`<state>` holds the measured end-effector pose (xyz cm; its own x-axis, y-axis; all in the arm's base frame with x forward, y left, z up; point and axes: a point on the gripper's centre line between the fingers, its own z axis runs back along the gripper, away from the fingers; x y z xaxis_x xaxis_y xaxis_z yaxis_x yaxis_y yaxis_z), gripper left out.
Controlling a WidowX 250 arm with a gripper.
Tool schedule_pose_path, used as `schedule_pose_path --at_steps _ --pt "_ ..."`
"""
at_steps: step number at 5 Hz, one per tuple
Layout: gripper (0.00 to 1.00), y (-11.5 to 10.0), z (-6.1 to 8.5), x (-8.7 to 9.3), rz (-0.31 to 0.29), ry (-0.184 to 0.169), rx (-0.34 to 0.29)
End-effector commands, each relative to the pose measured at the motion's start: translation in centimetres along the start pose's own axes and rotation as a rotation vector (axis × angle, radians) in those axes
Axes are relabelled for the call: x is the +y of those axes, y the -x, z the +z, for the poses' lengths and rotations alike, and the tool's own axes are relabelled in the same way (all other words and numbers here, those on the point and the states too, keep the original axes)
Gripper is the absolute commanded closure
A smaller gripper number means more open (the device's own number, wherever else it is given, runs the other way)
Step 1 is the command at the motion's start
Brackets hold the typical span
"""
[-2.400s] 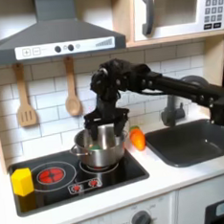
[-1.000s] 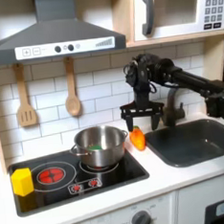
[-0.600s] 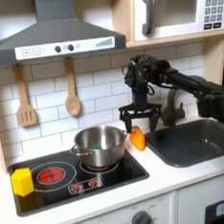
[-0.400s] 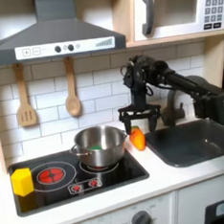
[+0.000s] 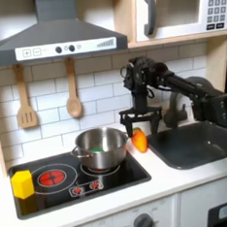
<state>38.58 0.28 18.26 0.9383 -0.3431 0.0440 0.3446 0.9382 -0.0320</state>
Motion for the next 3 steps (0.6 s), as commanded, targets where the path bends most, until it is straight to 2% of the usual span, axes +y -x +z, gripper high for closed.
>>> schedule_pose_path --at_steps 1,2,3 --pt "0.0 0.1 -0.6 0.3 -0.044 0.026 0.011" --pt "0.0 0.7 -0.7 0.6 -0.064 0.059 -0.021" --pt "0.0 1.0 -1.3 1.6 -0.071 0.08 -0.066"
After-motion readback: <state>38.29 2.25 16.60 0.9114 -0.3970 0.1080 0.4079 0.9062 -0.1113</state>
